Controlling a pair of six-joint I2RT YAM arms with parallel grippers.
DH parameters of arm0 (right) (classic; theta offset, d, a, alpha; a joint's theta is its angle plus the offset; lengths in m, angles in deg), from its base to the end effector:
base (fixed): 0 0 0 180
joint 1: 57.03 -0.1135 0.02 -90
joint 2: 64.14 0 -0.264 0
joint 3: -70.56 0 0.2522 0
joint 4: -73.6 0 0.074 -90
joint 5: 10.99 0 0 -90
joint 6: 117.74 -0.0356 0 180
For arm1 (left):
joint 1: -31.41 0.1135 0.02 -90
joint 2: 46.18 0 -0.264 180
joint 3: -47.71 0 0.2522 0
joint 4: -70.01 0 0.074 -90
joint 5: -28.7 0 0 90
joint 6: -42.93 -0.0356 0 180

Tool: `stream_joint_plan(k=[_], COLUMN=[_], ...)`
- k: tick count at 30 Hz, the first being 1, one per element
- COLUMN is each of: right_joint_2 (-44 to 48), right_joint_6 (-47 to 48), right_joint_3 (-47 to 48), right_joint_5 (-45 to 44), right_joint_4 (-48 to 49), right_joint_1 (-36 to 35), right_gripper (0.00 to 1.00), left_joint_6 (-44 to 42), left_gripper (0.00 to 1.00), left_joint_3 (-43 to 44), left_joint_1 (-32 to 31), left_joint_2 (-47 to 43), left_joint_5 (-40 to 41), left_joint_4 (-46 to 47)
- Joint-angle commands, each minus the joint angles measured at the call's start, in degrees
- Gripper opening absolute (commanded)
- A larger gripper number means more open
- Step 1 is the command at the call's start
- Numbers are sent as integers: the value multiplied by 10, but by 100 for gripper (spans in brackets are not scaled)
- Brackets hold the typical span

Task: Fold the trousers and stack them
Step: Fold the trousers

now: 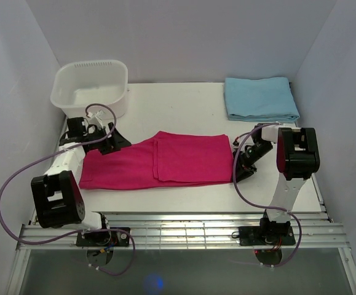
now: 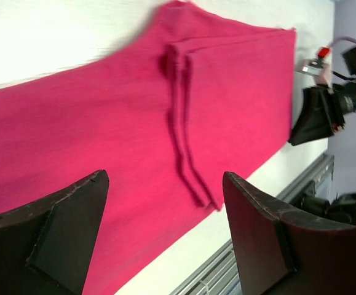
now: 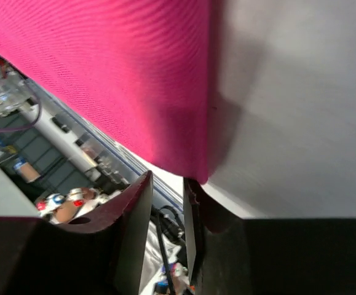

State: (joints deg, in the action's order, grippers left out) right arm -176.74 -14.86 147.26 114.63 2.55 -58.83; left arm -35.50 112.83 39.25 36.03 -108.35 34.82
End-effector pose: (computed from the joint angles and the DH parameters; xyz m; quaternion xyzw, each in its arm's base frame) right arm 0.2949 0.0300 0.1109 0.0756 -0.9397 -0.3147 0.1105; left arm 0.2863 0.0131 0.2232 -0.0191 0.8770 -0.3872 0.2839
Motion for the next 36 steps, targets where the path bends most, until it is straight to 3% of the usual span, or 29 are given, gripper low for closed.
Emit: stream_joint_plan(k=[1,5,7,14,22,32,35,36], right_joint_2=[19,78,91,34,-46,-79,-91,-89], right_joint_6=[14,37,42,32,19,27,28,28], right_joint_3=[79,129,136,157,187,165,171,176], right_joint_5=[-80,-73,-96,-95,-55,-18,-19,-29], right_joint_4=[6,18,33,100,143,170,161,148], right_joint_1=[10,30,35,35,18,-19,-19,-17], right_gripper=[34,47,60,64,67,58,41,21], left_joint_6=[-52,-140,-203,-301,-342,-349,-352,-356], left_gripper=[86,89,90,90,89,85,83,82], left_joint_3=[17,34,44,62,64,66,67,66], left_joint_1=[63,171,201,315,343,343,343,343], left_joint_2=[-10,-4,11,76,110,157,161,160], left_joint_5=[8,2,16,67,131,112,110,112], left_joint_4=[-77,-158,-208,-268,-281,-269,-271,-273])
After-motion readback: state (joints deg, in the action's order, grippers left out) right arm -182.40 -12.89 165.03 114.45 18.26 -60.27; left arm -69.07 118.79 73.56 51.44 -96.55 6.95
